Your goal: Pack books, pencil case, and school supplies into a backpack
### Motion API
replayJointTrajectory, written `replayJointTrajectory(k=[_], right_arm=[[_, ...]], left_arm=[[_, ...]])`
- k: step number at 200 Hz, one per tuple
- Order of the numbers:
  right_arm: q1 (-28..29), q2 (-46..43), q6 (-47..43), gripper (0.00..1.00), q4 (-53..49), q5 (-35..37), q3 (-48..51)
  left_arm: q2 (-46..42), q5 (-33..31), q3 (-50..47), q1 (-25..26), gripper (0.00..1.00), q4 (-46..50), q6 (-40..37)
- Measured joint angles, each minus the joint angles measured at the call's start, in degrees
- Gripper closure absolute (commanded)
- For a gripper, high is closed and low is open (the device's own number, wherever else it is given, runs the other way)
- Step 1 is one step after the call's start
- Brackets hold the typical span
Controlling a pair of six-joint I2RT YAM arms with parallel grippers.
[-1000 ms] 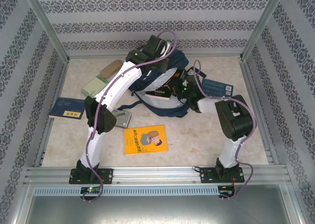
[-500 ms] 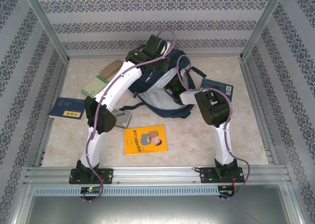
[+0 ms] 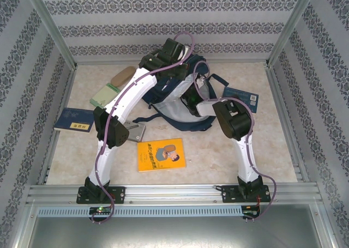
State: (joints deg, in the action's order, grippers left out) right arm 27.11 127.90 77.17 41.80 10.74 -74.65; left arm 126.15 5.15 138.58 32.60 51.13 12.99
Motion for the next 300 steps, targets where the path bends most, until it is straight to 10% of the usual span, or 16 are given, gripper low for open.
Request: replayJointTrajectory(k=[79,147,300], right_arm=[[-0.39,-17.46,-1.92,0.45,-0.15,-2.62,21.73],[-2.64,-17.14,-0.44,1.00,0.55,-10.69,23.69],[-3.23,-4.37,3.80,1.00,11.56,-3.54,7.89]], left_arm=[[0.00,0.90,0.09,-0.96,1.00,0.00,0.68],[0.24,3.41,0.09,-1.46,1.00,-0.02,2.05],[0.24,5.38,0.22,-1.60,1.00,-0.39,5.99]])
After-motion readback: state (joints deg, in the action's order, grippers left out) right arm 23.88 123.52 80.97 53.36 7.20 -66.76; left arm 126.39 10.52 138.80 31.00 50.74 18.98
